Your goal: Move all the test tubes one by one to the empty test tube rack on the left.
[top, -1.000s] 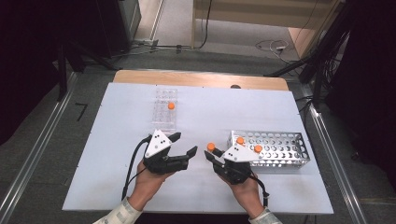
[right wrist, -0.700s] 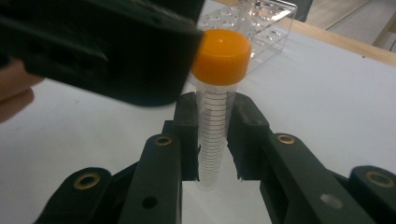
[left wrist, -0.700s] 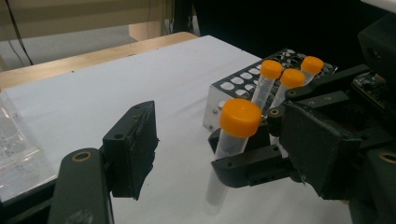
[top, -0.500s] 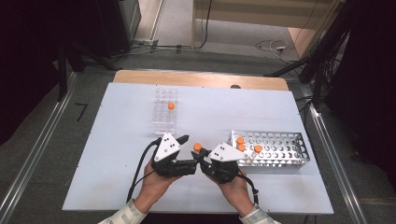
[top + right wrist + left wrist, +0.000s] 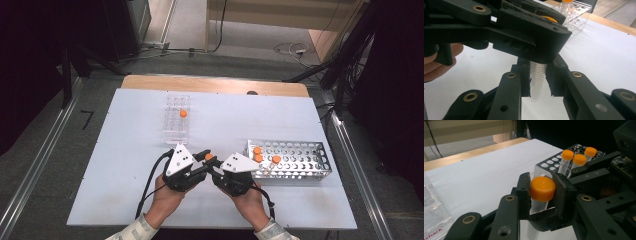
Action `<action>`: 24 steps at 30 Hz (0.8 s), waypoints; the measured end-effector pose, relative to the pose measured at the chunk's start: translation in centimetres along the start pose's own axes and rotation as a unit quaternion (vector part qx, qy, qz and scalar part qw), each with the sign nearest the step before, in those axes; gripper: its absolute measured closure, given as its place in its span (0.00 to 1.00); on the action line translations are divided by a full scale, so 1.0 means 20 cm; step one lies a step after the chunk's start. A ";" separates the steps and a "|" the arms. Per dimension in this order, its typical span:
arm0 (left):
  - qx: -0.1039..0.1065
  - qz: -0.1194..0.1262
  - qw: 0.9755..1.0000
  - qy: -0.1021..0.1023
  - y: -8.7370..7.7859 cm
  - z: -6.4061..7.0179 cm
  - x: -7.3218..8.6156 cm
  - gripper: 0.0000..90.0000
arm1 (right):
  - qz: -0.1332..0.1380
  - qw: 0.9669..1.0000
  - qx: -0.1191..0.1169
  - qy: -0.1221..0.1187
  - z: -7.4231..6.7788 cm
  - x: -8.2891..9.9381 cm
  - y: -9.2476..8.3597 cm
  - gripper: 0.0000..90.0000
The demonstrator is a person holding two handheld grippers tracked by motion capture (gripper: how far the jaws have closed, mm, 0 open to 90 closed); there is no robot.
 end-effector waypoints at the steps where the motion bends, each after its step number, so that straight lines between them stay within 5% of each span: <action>1: -0.001 -0.001 1.000 0.001 0.00 0.00 0.00 0.76 | 0.000 1.000 0.000 -0.001 0.00 0.00 0.00 0.80; 12: -0.005 -0.004 1.000 0.000 0.00 0.00 0.00 0.77 | -0.003 1.000 -0.002 0.005 0.00 0.01 0.00 0.78; 24: -0.015 0.004 1.000 -0.014 -0.02 -0.07 -0.02 0.77 | -0.008 1.000 -0.010 0.015 0.02 0.02 -0.02 0.40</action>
Point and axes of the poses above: each handheld gripper's, and its own axes: y roughly forward along the jaws, x roughly out of its underside, z roughly to its right, the point moved 10 cm from there along y, roughly forward along the jaws, and after that the axes turned 11 degrees about -y, right-handed, at the moved point
